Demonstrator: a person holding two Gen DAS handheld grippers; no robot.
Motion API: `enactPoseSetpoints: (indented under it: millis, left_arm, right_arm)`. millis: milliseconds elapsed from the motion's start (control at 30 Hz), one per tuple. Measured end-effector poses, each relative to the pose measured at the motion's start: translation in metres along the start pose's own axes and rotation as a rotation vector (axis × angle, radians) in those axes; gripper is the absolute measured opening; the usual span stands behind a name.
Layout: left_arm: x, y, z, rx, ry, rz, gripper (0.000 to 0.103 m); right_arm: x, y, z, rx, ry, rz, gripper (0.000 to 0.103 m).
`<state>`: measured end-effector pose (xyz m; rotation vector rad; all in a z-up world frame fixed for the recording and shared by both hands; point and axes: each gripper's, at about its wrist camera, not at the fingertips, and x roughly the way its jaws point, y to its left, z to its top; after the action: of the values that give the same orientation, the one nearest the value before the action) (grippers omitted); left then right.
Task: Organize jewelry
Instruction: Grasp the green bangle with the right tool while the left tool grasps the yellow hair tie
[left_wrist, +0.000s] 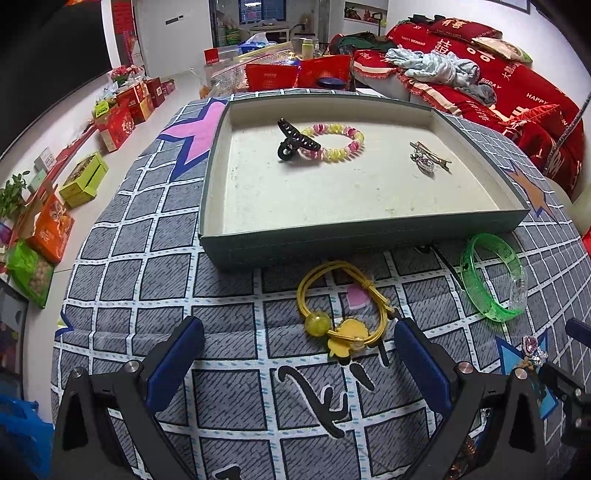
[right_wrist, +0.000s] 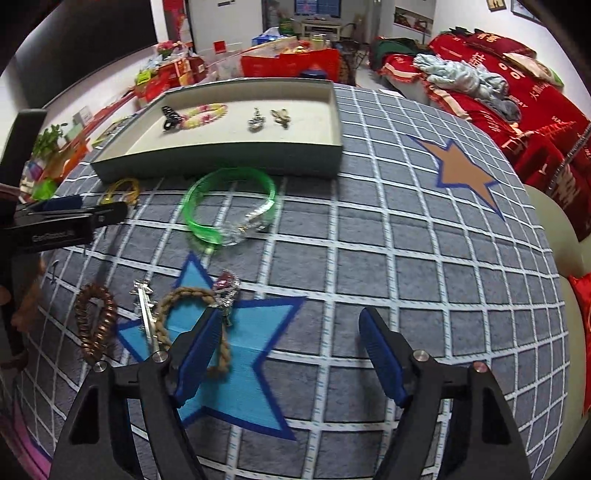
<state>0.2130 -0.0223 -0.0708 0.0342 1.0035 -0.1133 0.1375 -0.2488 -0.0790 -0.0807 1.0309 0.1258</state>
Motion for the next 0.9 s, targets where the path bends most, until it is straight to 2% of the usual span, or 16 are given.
enactPoseSetpoints:
  millis: [267,433,667,900]
  left_arm:
    - [0.004,-0.001,0.000,0.008,0.000,0.002,0.103]
    - [0.003,-0.002,0.002,0.013,-0.005,-0.001,0.103]
    - [0.003,-0.002,0.004,0.017,-0.006,-0.003,0.103]
    - [0.004,-0.002,0.005,0.017,-0.010,-0.003,0.103]
  right_arm:
    - [0.010,0.018,0.007,-0.017,0.017,0.011,0.059]
    - [0.012,0.017,0.014,0.030,0.017,0.041,0.052]
    - [0.008,-0.004,0.016,0.166,0.002,0.130,0.052]
    - [0.020,-0.012,0.037,0.283,-0.002,0.146,0.052]
